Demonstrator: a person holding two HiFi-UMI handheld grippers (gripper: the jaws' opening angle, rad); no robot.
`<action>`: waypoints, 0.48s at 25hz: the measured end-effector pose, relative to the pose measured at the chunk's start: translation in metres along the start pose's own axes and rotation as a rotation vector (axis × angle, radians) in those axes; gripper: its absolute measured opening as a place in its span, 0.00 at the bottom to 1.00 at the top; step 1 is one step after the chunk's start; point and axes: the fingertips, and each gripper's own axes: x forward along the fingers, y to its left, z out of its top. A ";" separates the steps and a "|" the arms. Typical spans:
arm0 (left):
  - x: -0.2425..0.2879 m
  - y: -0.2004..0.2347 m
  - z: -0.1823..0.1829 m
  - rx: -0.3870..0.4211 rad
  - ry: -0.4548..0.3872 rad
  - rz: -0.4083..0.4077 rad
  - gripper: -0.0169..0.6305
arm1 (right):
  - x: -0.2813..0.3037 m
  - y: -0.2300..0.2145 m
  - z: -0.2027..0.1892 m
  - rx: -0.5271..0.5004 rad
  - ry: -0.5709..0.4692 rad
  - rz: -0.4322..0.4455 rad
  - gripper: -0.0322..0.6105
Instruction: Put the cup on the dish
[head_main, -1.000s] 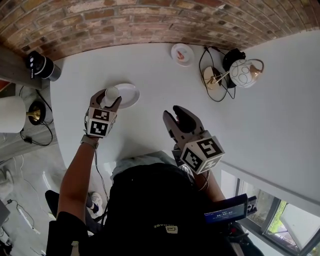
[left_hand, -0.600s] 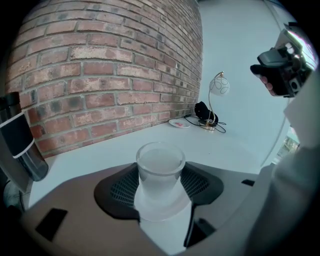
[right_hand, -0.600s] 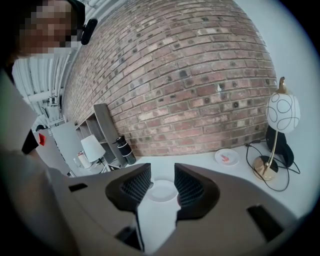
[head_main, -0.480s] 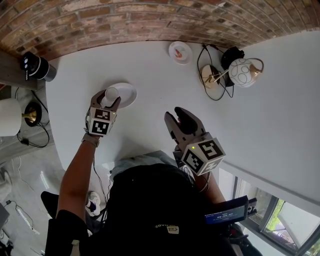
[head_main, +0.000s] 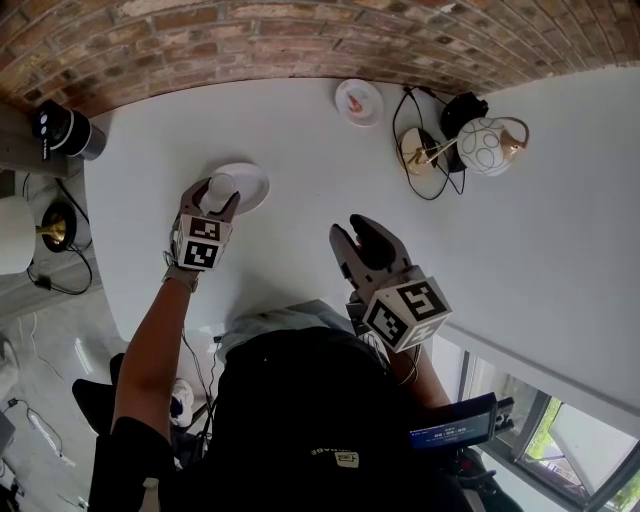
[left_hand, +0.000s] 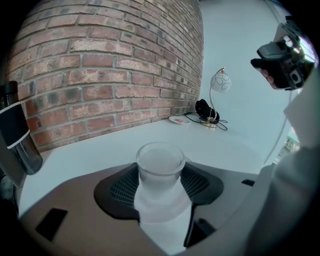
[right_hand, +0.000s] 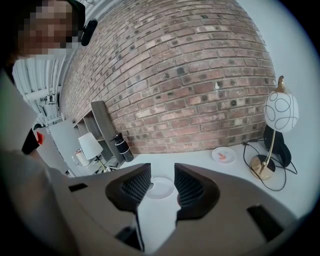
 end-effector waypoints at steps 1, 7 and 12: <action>0.001 0.000 0.000 0.005 0.001 0.002 0.43 | 0.000 -0.001 -0.001 -0.005 0.004 -0.002 0.28; 0.007 -0.001 -0.006 0.019 0.013 0.001 0.43 | -0.001 -0.004 -0.003 -0.007 0.014 -0.011 0.28; 0.011 0.000 -0.009 0.020 0.013 0.011 0.43 | -0.001 -0.006 -0.004 -0.009 0.021 -0.015 0.28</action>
